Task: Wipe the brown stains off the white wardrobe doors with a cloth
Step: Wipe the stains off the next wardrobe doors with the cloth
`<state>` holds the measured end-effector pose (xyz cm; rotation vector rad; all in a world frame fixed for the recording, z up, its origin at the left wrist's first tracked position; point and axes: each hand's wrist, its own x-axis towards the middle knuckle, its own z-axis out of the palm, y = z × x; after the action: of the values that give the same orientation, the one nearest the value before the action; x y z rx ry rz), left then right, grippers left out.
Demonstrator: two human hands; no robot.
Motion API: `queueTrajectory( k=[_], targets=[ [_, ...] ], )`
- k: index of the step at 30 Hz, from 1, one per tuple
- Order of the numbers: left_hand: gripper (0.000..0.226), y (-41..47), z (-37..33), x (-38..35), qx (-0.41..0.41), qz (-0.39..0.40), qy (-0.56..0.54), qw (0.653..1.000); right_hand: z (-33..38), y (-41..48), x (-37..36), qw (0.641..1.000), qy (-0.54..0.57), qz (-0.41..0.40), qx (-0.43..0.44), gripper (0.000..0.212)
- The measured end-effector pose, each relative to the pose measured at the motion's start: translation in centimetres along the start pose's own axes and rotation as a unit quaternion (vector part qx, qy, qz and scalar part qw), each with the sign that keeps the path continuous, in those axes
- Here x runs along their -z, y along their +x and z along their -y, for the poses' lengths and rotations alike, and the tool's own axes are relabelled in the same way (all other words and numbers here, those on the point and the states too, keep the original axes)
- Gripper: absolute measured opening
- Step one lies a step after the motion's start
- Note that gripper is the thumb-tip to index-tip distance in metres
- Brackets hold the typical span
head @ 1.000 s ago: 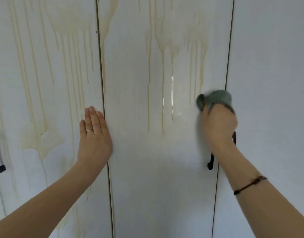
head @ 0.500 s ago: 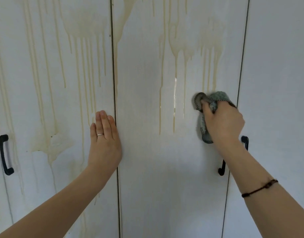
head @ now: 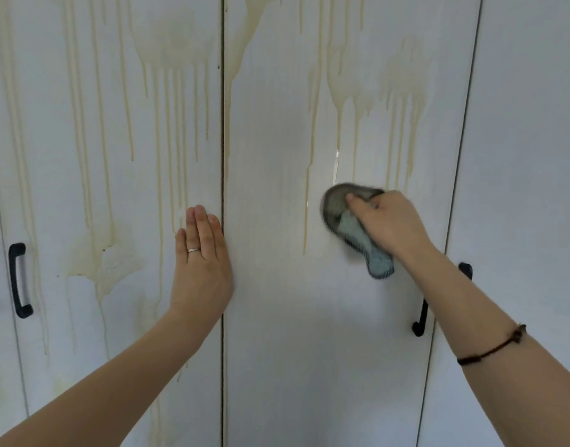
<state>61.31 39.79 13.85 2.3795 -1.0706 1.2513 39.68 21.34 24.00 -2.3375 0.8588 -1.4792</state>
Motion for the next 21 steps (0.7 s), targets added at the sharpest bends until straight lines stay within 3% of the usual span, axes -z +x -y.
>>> queueTrajectory(
  k=[3, 7, 10, 12, 17, 19, 21],
  targets=[
    [0.054, 0.1, 0.0, -0.3, 0.000, -0.009, 0.008, 1.000, 1.1, -0.5, -1.7, 0.999, 0.004, -0.030, 0.010, 0.062],
    [0.055, 0.2, 0.2, -0.7, 0.002, -0.030, -0.004, 1.000, 1.5, -6.3, -7.8, 0.975, -0.145, 0.148, 0.078, 0.058],
    [0.056, 0.4, 0.4, -1.1, -0.002, -0.043, -0.011, 0.999, 1.2, -7.4, -9.2, 0.948, -0.228, 0.184, 0.122, 0.057],
    [0.057, 0.4, 0.4, -1.4, 0.000, -0.051, -0.020, 0.998, 2.3, -5.2, -8.2, 0.958, -0.201, 0.175, 0.109, 0.056],
    [0.059, 0.6, 0.7, -1.9, -0.004, -0.059, -0.018, 0.998, 6.5, 1.7, -4.6, 0.998, -0.008, 0.047, 0.051, 0.066],
    [0.058, 0.6, 0.7, -2.2, -0.010, -0.067, -0.025, 0.997, 6.6, 1.1, -5.3, 0.997, -0.019, 0.043, 0.057, 0.066],
    [0.058, 0.4, 0.8, -2.3, -0.016, -0.075, -0.032, 0.997, 5.9, -1.7, -7.7, 0.988, -0.102, 0.079, 0.085, 0.059]
  ],
)
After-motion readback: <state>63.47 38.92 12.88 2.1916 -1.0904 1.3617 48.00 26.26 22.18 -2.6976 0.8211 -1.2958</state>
